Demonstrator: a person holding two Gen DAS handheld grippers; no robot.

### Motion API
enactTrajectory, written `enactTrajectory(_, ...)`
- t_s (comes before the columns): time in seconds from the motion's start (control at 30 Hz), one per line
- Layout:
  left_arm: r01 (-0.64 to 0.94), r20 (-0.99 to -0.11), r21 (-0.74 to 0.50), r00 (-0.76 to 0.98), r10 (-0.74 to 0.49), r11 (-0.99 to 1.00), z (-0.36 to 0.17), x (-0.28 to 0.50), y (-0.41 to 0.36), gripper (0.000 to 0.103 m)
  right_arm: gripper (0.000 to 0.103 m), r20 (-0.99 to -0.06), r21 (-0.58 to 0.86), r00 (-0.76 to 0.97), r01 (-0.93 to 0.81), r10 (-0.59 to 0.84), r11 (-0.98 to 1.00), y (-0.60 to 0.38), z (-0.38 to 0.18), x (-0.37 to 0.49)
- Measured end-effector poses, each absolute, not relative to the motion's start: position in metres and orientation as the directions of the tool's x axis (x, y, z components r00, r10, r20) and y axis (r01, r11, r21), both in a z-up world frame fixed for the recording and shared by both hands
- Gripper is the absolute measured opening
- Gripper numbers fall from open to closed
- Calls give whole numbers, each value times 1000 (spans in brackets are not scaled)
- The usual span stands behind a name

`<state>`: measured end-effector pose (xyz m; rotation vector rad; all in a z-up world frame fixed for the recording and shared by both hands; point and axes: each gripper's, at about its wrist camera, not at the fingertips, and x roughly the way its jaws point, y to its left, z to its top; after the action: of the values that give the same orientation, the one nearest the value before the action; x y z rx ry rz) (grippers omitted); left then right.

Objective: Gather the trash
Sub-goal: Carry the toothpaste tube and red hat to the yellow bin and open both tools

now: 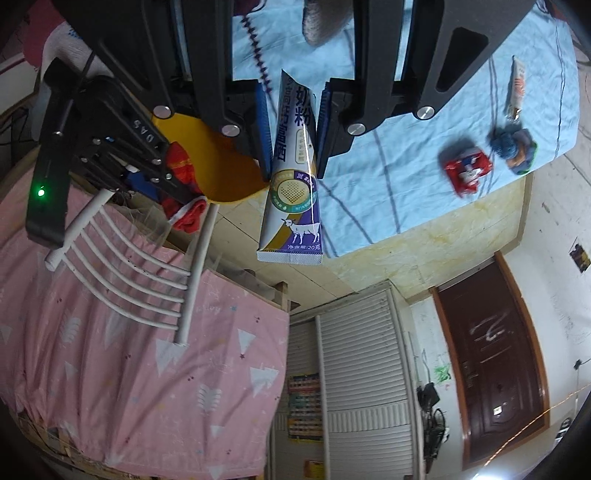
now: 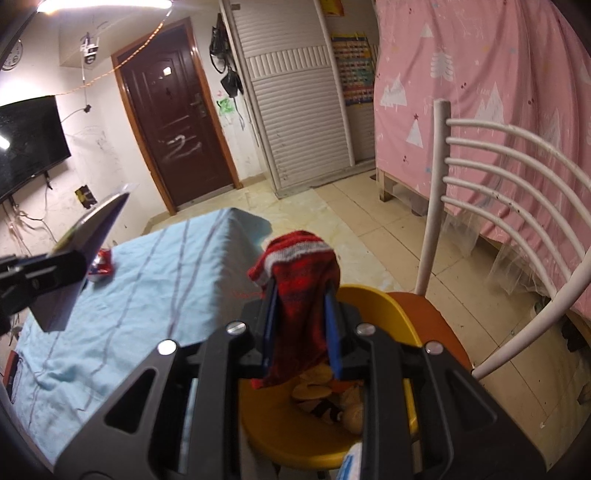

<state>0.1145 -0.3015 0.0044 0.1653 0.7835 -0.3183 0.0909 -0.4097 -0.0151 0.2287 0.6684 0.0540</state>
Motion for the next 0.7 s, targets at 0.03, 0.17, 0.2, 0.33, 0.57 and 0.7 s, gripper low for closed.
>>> enactTrajectory(0.03,347,-717,35,662,-218,937,4,115,-307,12,22,-610,228,783,27,121,973,-412,-18,92)
enactTrajectory(0.17,378,-730,55,647,-221,924,-3,127,-331,12,23,-622,234,774,44,115,971,-422,-32,100)
enactTrajectory(0.2,386,-734,56,641,-224,921,-5,131,-337,12,27,-624,236,773,44,116,971,-423,-35,103)
enactTrajectory(0.33,408,-750,66,622,-224,911,-14,142,-355,12,50,-621,227,776,44,110,973,-425,-45,112)
enactTrajectory(0.57,429,-775,55,587,-232,902,-30,163,-375,12,60,-626,217,775,62,90,974,-434,-59,118)
enactTrajectory(0.7,456,-780,9,560,-279,890,-36,171,-385,12,61,-634,208,770,89,65,974,-441,-65,112)
